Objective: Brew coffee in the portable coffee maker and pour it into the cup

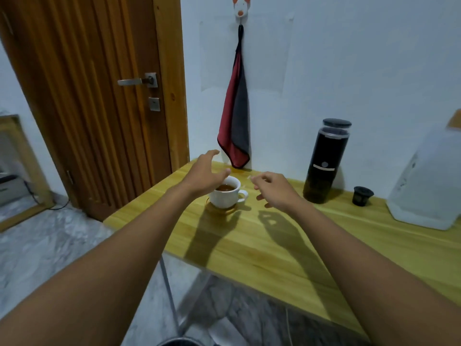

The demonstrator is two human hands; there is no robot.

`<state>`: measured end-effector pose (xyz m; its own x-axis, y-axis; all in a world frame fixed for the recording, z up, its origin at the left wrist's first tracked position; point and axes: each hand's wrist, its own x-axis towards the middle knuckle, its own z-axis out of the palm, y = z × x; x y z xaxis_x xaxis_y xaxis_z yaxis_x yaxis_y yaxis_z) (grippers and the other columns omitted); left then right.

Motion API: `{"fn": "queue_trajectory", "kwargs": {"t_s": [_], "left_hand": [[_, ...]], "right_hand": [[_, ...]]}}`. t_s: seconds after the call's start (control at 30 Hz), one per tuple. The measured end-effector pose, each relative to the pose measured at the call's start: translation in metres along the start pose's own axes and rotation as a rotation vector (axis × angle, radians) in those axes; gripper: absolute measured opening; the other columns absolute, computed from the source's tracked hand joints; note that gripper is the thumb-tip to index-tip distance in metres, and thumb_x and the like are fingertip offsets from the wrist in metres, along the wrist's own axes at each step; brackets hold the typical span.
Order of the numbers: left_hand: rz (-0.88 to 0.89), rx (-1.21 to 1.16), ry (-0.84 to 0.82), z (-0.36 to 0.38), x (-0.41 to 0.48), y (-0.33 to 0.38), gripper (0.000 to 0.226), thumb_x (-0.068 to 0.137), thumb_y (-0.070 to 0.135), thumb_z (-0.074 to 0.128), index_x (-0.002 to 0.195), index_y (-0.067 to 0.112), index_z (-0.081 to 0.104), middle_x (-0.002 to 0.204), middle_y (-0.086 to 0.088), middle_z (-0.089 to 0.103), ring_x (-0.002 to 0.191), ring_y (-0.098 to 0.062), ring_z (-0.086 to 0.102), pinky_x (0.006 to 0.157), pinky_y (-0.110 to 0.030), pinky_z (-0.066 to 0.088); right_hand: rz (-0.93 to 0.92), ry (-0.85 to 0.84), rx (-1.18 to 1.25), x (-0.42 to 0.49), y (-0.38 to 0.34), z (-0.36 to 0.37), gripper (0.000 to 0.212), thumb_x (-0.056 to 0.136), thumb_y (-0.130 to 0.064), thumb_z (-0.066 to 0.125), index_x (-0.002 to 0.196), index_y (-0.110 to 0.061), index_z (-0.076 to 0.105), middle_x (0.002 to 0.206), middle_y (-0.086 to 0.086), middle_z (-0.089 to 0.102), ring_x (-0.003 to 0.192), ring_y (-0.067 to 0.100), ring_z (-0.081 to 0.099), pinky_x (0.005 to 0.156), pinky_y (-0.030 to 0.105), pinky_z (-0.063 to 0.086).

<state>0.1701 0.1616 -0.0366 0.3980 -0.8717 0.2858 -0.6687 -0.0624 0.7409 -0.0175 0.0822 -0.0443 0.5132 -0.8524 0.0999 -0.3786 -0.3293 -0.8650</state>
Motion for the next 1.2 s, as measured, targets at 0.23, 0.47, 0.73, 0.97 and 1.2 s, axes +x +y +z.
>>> {"fn": "queue_trajectory", "kwargs": {"t_s": [0.23, 0.47, 0.73, 0.97, 1.2], "left_hand": [[-0.209, -0.1, -0.096, 0.031, -0.013, -0.073, 0.116, 0.076, 0.045, 0.086, 0.16, 0.015, 0.013, 0.163, -0.013, 0.028, 0.144, -0.029, 0.036, 0.103, -0.034, 0.04], [-0.146, -0.225, -0.151, 0.053, -0.004, -0.095, 0.112, 0.045, 0.042, 0.098, 0.141, 0.017, 0.047, 0.133, 0.001, 0.062, 0.121, -0.017, 0.06, 0.102, -0.044, 0.052], [-0.072, -0.215, -0.039, 0.062, 0.0, -0.098, 0.086, 0.056, 0.019, 0.098, 0.132, 0.017, 0.058, 0.122, 0.002, 0.07, 0.111, -0.016, 0.067, 0.096, -0.047, 0.055], [-0.04, -0.173, -0.006, 0.074, -0.012, -0.067, 0.086, 0.055, 0.03, 0.099, 0.129, 0.017, 0.057, 0.118, 0.005, 0.069, 0.106, -0.011, 0.066, 0.089, -0.038, 0.057], [0.003, -0.209, -0.082, 0.112, -0.04, -0.01, 0.089, 0.055, 0.029, 0.098, 0.132, 0.016, 0.055, 0.121, 0.003, 0.067, 0.107, -0.014, 0.064, 0.087, -0.036, 0.058]], "right_hand": [[0.19, -0.04, 0.033, 0.014, 0.042, 0.046, 0.037, 0.097, -0.057, 0.049, 0.115, -0.024, 0.053, 0.083, 0.0, 0.061, 0.063, 0.022, 0.062, 0.052, 0.025, 0.039], [0.154, -0.007, 0.121, 0.036, 0.055, 0.062, 0.046, 0.096, -0.061, 0.048, 0.093, -0.017, 0.059, 0.072, 0.002, 0.062, 0.042, 0.013, 0.052, 0.048, 0.023, 0.044], [0.194, -0.058, 0.155, 0.046, 0.047, 0.073, 0.041, 0.093, -0.047, 0.047, 0.072, -0.013, 0.052, 0.061, 0.006, 0.052, 0.049, 0.02, 0.045, 0.048, 0.027, 0.033], [0.229, 0.011, 0.181, 0.024, 0.045, 0.049, 0.035, 0.092, -0.045, 0.049, 0.076, -0.013, 0.053, 0.064, 0.006, 0.046, 0.057, 0.021, 0.04, 0.051, 0.029, 0.029], [0.233, 0.067, 0.136, -0.027, 0.055, -0.016, 0.035, 0.094, -0.043, 0.046, 0.077, -0.015, 0.056, 0.064, 0.006, 0.046, 0.059, 0.021, 0.041, 0.05, 0.027, 0.03]]}}
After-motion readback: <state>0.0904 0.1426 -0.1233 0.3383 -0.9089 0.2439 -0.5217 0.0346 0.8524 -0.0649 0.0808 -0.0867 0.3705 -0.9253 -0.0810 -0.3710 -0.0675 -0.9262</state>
